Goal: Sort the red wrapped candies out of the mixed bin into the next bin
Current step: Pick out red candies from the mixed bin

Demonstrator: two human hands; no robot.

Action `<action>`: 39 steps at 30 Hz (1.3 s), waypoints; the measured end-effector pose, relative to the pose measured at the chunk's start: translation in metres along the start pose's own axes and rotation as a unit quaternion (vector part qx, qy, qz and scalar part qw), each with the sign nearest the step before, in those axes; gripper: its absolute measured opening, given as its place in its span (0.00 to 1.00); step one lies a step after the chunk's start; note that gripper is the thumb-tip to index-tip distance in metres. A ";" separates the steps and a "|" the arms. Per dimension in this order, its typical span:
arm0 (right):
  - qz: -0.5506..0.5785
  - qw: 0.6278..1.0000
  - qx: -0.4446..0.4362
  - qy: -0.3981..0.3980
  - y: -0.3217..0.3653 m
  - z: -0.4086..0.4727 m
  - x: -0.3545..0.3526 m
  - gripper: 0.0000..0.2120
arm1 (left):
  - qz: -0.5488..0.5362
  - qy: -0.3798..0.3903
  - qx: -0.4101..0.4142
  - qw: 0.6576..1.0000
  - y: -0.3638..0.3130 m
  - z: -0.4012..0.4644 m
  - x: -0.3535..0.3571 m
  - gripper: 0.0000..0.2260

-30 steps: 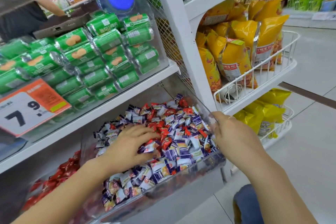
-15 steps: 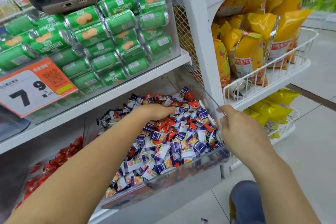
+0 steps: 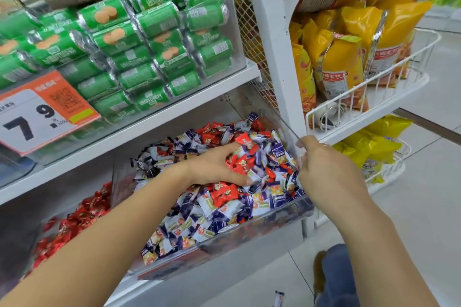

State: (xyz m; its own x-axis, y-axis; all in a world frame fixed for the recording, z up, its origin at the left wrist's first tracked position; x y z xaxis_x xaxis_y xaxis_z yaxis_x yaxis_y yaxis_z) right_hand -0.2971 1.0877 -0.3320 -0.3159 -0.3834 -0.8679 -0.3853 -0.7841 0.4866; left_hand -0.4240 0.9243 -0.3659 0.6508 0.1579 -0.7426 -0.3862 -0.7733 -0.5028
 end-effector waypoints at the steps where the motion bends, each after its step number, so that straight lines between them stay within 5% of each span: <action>1: 0.005 1.000 0.002 -0.001 0.000 0.000 0.000 0.15 | 0.009 -0.013 0.029 0.999 -0.004 -0.004 0.000 0.43; 5: 0.023 1.000 0.010 0.006 -0.003 0.000 0.001 0.14 | 0.096 -0.064 0.118 0.986 -0.016 -0.038 -0.003 0.29; 8: 0.048 0.998 0.011 -0.025 -0.001 0.000 -0.007 0.16 | 0.204 -0.107 0.101 0.968 -0.002 -0.063 -0.011 0.33; 12: 0.130 0.978 -0.042 -0.155 0.016 -0.011 -0.037 0.14 | 0.074 -0.222 0.063 0.970 0.011 -0.094 -0.039 0.28; 16: 0.179 0.975 -0.108 -0.076 0.044 -0.020 -0.025 0.09 | 0.073 -0.338 0.053 0.937 0.013 -0.116 -0.052 0.15; 21: 0.037 0.985 -0.125 0.111 0.056 -0.028 0.030 0.19 | 0.052 -0.360 0.065 0.929 0.016 -0.111 -0.037 0.15; 24: 0.000 0.980 -0.135 0.145 0.063 -0.027 0.049 0.21 | 0.103 -0.326 0.061 0.938 0.012 -0.087 -0.021 0.27; 27: -0.018 0.979 -0.143 0.147 0.072 -0.015 0.055 0.18 | 0.173 -0.280 0.033 0.944 0.011 -0.064 -0.008 0.32; 30: -0.031 0.980 -0.143 0.135 0.078 0.003 0.050 0.15 | 0.195 -0.275 0.052 0.940 0.005 -0.051 -0.005 0.25; 36: 0.119 0.989 -0.087 0.024 0.072 0.023 0.014 0.15 | 0.063 -0.347 0.118 0.928 0.012 -0.057 -0.022 0.08; 39: 0.091 0.993 -0.071 0.014 0.064 0.024 0.017 0.11 | -0.012 -0.417 0.123 0.900 0.019 -0.071 -0.037 0.07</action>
State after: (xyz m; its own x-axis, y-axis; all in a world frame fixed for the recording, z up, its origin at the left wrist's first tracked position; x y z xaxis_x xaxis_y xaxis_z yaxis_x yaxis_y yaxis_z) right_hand -0.3484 1.0428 -0.3132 -0.3439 -0.5365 -0.7707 -0.1976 -0.7610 0.6179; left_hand -0.4093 0.8604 -0.3167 -0.0168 0.6586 -0.7523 -0.5783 -0.6201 -0.5300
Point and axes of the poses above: each hand's wrist, its own z-axis towards the middle knuckle, its own x-axis out of the palm, y = z × x, the point moved 8 cm from there along z, towards the middle knuckle, and after that the axes turned 2 degrees about x, right-handed, at the moved point
